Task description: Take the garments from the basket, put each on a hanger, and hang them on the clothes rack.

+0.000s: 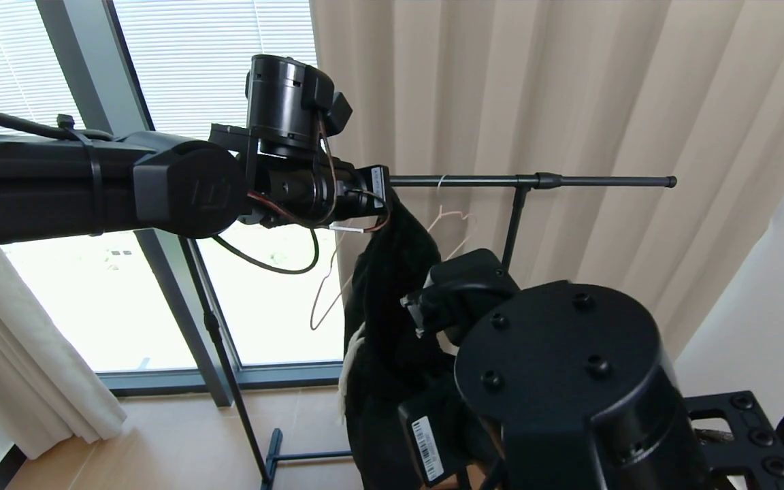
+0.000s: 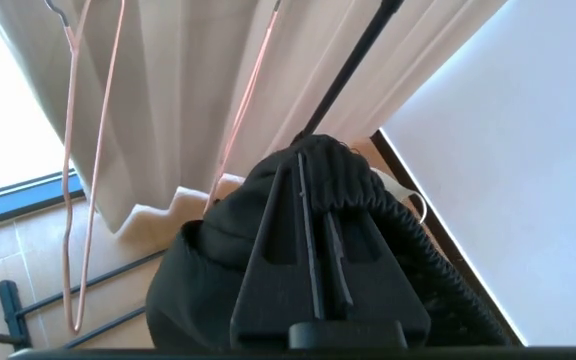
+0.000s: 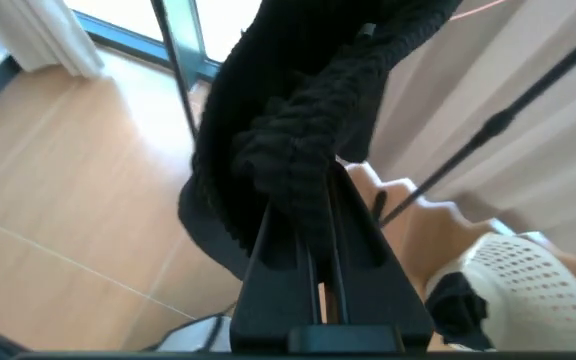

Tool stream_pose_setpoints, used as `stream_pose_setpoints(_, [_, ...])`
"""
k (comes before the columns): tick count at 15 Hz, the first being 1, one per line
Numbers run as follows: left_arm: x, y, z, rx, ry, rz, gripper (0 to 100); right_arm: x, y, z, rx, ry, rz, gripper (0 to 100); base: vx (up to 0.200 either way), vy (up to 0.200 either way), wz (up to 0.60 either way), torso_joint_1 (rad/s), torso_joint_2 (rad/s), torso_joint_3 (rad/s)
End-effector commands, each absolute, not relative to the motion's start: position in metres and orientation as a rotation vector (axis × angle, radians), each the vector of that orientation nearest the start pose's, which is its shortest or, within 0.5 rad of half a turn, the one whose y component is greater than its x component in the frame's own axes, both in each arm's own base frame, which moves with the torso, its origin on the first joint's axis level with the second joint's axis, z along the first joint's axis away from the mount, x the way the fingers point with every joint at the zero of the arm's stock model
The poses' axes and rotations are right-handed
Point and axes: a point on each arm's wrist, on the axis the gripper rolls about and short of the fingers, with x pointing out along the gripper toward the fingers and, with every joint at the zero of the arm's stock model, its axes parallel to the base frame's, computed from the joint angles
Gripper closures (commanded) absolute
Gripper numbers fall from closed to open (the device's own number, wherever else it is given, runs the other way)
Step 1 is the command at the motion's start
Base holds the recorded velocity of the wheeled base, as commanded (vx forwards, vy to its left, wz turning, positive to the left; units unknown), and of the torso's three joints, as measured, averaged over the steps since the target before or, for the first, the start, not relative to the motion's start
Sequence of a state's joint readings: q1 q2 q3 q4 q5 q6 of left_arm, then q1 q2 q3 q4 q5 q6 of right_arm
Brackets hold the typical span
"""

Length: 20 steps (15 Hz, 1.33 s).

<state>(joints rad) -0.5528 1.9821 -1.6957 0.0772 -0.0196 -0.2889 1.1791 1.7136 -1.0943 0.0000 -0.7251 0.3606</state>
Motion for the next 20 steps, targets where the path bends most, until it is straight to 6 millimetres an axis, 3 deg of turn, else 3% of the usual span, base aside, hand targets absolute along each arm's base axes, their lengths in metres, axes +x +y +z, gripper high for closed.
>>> stream_pose_setpoints(1, [0.339,-0.205,0.269,-0.169,0.419,-0.505,100,0.152,0.235,0.211,-0.253,0.44,0.26,100,0.0,0.0,0.0,0.0,0.0,0.0])
stream_pose_setpoints(2, [0.334,-0.197,0.266,-0.121,0.432,-0.497,100,0.166,0.214,0.212,-0.311,0.445,0.196,100,0.0,0.0,0.0,0.0,0.0,0.0])
stream_pose_setpoints(5, [0.313,-0.18,0.254,0.017,0.473,-0.504,100,0.207,0.194,0.21,-0.313,0.458,0.048,100,0.0,0.0,0.0,0.0,0.0,0.0])
stream_pose_setpoints(7, [0.284,-0.167,0.243,0.12,0.51,-0.529,100,0.243,0.199,0.202,-0.275,0.448,-0.025,100,0.0,0.0,0.0,0.0,0.0,0.0])
stream_pose_setpoints(8, [0.284,-0.167,0.243,0.12,0.51,-0.529,100,0.243,0.199,0.202,-0.275,0.448,-0.025,100,0.0,0.0,0.0,0.0,0.0,0.0])
stream_pose_setpoints(11, [0.227,-0.155,0.227,0.229,0.553,-0.614,100,0.285,0.229,0.189,-0.192,0.384,-0.086,100,0.0,0.0,0.0,0.0,0.0,0.0])
stream_pose_setpoints(13, [0.204,-0.159,0.212,0.271,0.596,-0.675,100,0.297,0.241,0.187,-0.123,0.369,-0.099,100,0.0,0.0,0.0,0.0,0.0,0.0])
stream_pose_setpoints(17, [0.171,-0.181,0.186,0.334,0.679,-0.81,100,0.302,0.262,0.19,0.008,0.337,-0.085,100,0.0,0.0,0.0,0.0,0.0,0.0])
stream_pose_setpoints(20, [0.166,-0.199,0.179,0.304,0.714,-0.862,100,0.303,0.273,0.19,0.058,0.328,-0.075,100,0.0,0.0,0.0,0.0,0.0,0.0])
